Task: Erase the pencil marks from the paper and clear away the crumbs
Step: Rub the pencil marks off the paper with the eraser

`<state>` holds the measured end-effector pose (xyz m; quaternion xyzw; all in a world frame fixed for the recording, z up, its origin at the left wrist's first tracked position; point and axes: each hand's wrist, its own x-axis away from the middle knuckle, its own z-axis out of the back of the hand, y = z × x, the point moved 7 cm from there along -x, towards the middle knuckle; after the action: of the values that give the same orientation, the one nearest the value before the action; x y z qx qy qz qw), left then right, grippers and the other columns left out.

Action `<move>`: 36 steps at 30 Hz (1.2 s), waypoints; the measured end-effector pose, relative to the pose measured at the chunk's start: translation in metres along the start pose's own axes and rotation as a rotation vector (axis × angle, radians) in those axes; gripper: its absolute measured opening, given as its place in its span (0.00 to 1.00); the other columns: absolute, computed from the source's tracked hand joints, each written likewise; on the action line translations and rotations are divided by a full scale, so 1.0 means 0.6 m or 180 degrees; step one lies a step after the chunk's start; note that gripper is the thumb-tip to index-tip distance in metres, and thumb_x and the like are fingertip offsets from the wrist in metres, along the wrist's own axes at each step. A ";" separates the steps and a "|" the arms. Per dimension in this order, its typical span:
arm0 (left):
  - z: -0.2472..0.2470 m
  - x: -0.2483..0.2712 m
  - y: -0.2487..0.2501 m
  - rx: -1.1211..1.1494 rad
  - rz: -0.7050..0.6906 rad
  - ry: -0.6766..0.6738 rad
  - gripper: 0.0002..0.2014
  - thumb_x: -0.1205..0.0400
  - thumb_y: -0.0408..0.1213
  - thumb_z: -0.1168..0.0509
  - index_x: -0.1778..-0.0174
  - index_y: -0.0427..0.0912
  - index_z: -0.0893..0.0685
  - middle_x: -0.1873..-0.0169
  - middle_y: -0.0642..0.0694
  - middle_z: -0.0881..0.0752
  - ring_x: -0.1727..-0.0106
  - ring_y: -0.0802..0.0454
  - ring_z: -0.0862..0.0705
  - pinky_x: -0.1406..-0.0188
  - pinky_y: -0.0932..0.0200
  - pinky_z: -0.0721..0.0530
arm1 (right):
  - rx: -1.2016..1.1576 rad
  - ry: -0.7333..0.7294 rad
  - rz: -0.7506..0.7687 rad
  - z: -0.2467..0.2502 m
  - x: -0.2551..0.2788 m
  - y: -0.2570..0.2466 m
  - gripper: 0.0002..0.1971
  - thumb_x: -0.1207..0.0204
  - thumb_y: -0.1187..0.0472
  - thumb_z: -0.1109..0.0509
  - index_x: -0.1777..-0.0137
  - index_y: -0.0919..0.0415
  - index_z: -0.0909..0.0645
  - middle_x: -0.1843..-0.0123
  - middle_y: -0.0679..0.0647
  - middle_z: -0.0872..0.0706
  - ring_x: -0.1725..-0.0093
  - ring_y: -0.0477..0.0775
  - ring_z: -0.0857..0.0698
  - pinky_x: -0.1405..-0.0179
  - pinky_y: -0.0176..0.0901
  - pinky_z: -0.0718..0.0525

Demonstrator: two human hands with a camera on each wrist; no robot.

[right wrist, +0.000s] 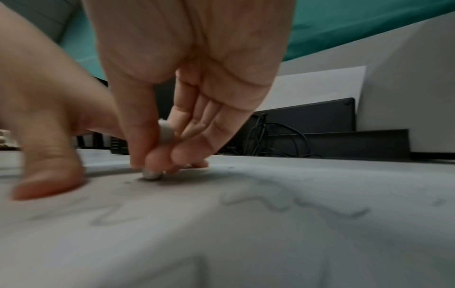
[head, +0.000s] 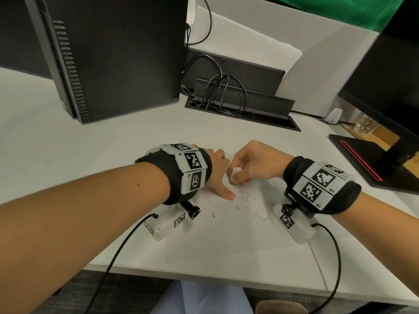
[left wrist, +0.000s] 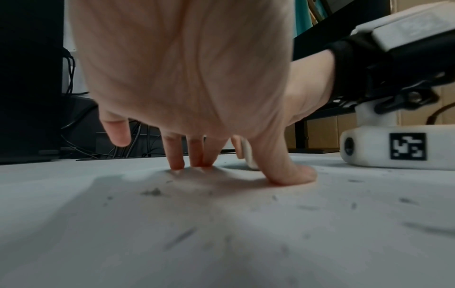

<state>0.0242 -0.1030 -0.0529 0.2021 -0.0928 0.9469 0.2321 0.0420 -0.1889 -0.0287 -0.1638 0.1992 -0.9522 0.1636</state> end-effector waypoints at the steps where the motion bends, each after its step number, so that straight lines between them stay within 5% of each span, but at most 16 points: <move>1: 0.001 0.000 -0.001 0.0006 -0.0004 -0.0001 0.46 0.26 0.69 0.41 0.19 0.46 0.45 0.24 0.47 0.39 0.24 0.44 0.36 0.28 0.37 0.38 | -0.0051 0.0022 -0.0006 0.001 -0.002 0.000 0.06 0.34 0.63 0.21 0.59 0.62 0.12 0.66 0.57 0.10 0.72 0.43 0.16 0.58 0.38 0.15; 5: 0.001 0.003 0.001 -0.0036 0.0016 -0.0038 0.47 0.26 0.69 0.42 0.17 0.45 0.49 0.22 0.47 0.42 0.22 0.44 0.38 0.27 0.36 0.39 | 0.0179 0.0321 -0.0071 0.018 -0.003 0.004 0.03 0.33 0.64 0.22 0.61 0.58 0.13 0.69 0.48 0.13 0.74 0.38 0.17 0.62 0.34 0.18; 8: 0.001 0.001 -0.002 -0.0047 0.0029 -0.0037 0.48 0.26 0.70 0.42 0.17 0.45 0.49 0.21 0.47 0.43 0.22 0.44 0.39 0.26 0.36 0.39 | 0.0102 0.0070 -0.0006 0.006 0.004 0.000 0.04 0.34 0.64 0.22 0.59 0.60 0.12 0.65 0.55 0.10 0.70 0.44 0.16 0.62 0.30 0.17; 11: 0.002 0.002 0.000 -0.0056 0.0021 -0.0042 0.47 0.26 0.69 0.42 0.18 0.44 0.48 0.22 0.46 0.41 0.23 0.44 0.37 0.27 0.36 0.38 | 0.0245 0.0363 -0.0065 0.024 0.004 0.005 0.03 0.33 0.66 0.24 0.60 0.60 0.12 0.65 0.54 0.10 0.70 0.44 0.17 0.66 0.29 0.19; 15: 0.002 0.001 0.000 -0.0093 0.0036 -0.0048 0.48 0.26 0.70 0.43 0.17 0.44 0.49 0.21 0.47 0.43 0.22 0.44 0.38 0.26 0.36 0.38 | 0.0124 -0.0026 -0.0048 0.006 0.014 0.004 0.03 0.35 0.67 0.22 0.63 0.59 0.12 0.64 0.57 0.10 0.70 0.46 0.15 0.64 0.31 0.16; 18: 0.002 0.001 0.001 -0.0070 0.0021 -0.0043 0.48 0.26 0.70 0.42 0.18 0.44 0.48 0.22 0.47 0.41 0.23 0.44 0.37 0.27 0.37 0.38 | 0.0158 0.0249 -0.0122 0.023 0.014 0.015 0.07 0.35 0.67 0.21 0.66 0.55 0.14 0.67 0.53 0.11 0.70 0.44 0.16 0.68 0.26 0.19; 22: 0.002 0.000 0.001 -0.0101 0.0026 -0.0024 0.48 0.26 0.70 0.42 0.18 0.44 0.48 0.22 0.47 0.41 0.23 0.44 0.36 0.28 0.37 0.37 | 0.0157 0.0004 -0.0057 0.008 0.019 0.010 0.04 0.36 0.66 0.21 0.62 0.60 0.11 0.63 0.57 0.09 0.67 0.48 0.14 0.61 0.34 0.15; 26: 0.002 0.001 0.002 -0.0108 0.0012 -0.0007 0.47 0.26 0.70 0.42 0.18 0.43 0.47 0.22 0.46 0.40 0.24 0.43 0.35 0.29 0.38 0.36 | 0.0315 0.0373 -0.0148 0.030 0.013 0.018 0.04 0.35 0.66 0.22 0.62 0.58 0.12 0.69 0.49 0.13 0.68 0.46 0.15 0.64 0.33 0.19; 29: 0.002 -0.001 0.000 -0.0140 0.0025 -0.0011 0.48 0.27 0.71 0.42 0.18 0.44 0.47 0.22 0.46 0.41 0.24 0.43 0.37 0.28 0.37 0.37 | 0.0213 0.0018 -0.0007 0.006 0.019 0.002 0.04 0.36 0.65 0.21 0.62 0.58 0.11 0.65 0.54 0.10 0.66 0.48 0.13 0.61 0.36 0.14; 33: 0.005 -0.001 0.002 -0.0140 0.0031 -0.0014 0.48 0.26 0.70 0.42 0.18 0.44 0.48 0.22 0.46 0.41 0.24 0.42 0.36 0.29 0.38 0.36 | 0.0325 0.0429 -0.0080 0.027 0.012 0.011 0.05 0.34 0.65 0.22 0.58 0.60 0.11 0.65 0.51 0.12 0.66 0.46 0.16 0.63 0.31 0.17; 36: 0.002 -0.002 0.001 -0.0119 0.0033 -0.0043 0.48 0.27 0.70 0.42 0.18 0.44 0.47 0.22 0.47 0.41 0.24 0.43 0.35 0.29 0.39 0.35 | 0.0357 0.0170 -0.0084 0.013 0.014 0.009 0.05 0.35 0.65 0.21 0.59 0.62 0.11 0.65 0.55 0.10 0.68 0.46 0.16 0.60 0.36 0.15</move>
<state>0.0249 -0.1045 -0.0524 0.2036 -0.1131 0.9448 0.2303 0.0386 -0.1991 -0.0223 -0.1316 0.1476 -0.9680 0.1547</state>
